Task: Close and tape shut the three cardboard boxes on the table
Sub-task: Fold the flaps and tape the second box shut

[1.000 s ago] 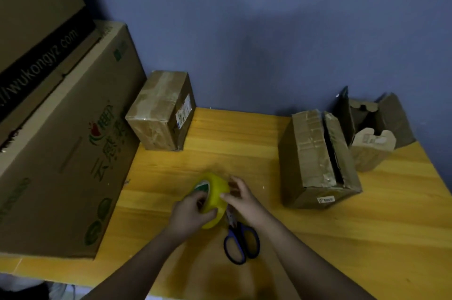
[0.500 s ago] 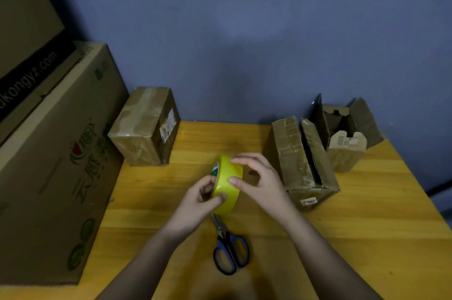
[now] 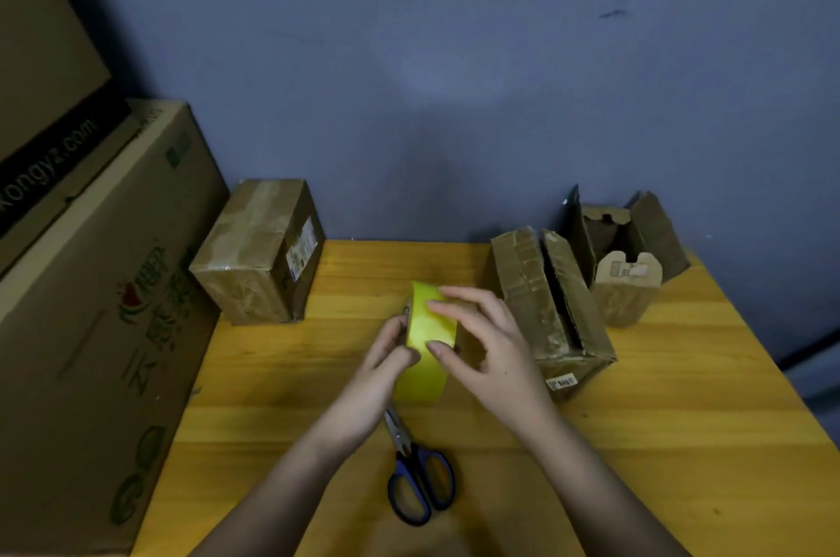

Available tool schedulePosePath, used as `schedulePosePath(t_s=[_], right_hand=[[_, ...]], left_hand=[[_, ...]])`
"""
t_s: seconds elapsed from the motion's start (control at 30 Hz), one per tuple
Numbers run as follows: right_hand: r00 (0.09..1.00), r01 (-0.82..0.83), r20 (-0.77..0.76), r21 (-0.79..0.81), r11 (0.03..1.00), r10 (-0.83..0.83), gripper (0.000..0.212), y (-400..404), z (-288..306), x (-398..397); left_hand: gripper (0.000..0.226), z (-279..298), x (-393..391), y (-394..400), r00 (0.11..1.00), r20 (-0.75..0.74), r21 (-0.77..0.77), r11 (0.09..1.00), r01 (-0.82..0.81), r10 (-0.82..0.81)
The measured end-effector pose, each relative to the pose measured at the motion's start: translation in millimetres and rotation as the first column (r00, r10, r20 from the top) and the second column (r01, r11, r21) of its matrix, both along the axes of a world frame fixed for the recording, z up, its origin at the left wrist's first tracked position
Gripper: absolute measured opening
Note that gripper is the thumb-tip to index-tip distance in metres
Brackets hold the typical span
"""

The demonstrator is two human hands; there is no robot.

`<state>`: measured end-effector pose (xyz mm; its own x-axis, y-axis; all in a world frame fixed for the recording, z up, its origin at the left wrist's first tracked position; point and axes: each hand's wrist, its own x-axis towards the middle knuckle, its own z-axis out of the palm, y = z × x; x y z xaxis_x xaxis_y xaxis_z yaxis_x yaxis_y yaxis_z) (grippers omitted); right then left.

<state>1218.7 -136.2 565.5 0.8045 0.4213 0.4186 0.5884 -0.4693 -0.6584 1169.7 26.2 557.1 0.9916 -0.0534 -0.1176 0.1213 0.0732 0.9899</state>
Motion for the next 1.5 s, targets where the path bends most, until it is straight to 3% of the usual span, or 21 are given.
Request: schedulePosePath(t_s=[0.23, 0.5, 0.67, 0.93, 1.17, 1.33, 1.4, 1.5], right_hand=[[0.986, 0.081, 0.143, 0.070, 0.994, -0.090, 0.023, 3, 1, -6], [0.983, 0.170, 0.055, 0.123, 0.978, -0.177, 0.018, 11, 3, -3], [0.964, 0.229, 0.132, 0.048, 0.972, -0.233, 0.021, 12, -11, -3], [0.919, 0.360, 0.161, 0.034, 0.932, -0.361, 0.021, 8, -16, 2], [0.880, 0.402, 0.283, -0.014, 0.916, -0.381, 0.022, 5, -17, 2], [0.901, 0.326, 0.316, -0.038, 0.945, -0.298, 0.021, 4, -13, 2], [0.908, 0.303, 0.316, -0.045, 0.952, -0.274, 0.021, 2, -13, 0], [0.917, 0.289, 0.295, -0.035, 0.957, -0.267, 0.022, -1, -10, -5]], left_hand=[[0.048, 7, 0, -10, 0.994, 0.110, 0.048, 0.999, -0.011, 0.006], [0.057, 1, 4, -10, 0.999, 0.035, 0.183, 0.983, -0.018, 0.011], [0.071, 2, 7, -10, 1.000, 0.000, 0.198, 0.980, 0.030, -0.031], [0.040, 0, 2, -14, 0.998, 0.028, 0.239, 0.970, 0.047, -0.056], [0.034, 5, 2, -22, 0.998, 0.065, 0.394, 0.919, -0.001, -0.027], [0.009, 14, 9, -26, 0.996, -0.073, 0.246, 0.969, -0.027, 0.047], [0.009, 12, 10, -27, 0.997, -0.057, 0.338, 0.940, -0.034, 0.057], [0.030, 5, 14, -26, 0.999, 0.022, 0.560, 0.828, -0.036, 0.028]])
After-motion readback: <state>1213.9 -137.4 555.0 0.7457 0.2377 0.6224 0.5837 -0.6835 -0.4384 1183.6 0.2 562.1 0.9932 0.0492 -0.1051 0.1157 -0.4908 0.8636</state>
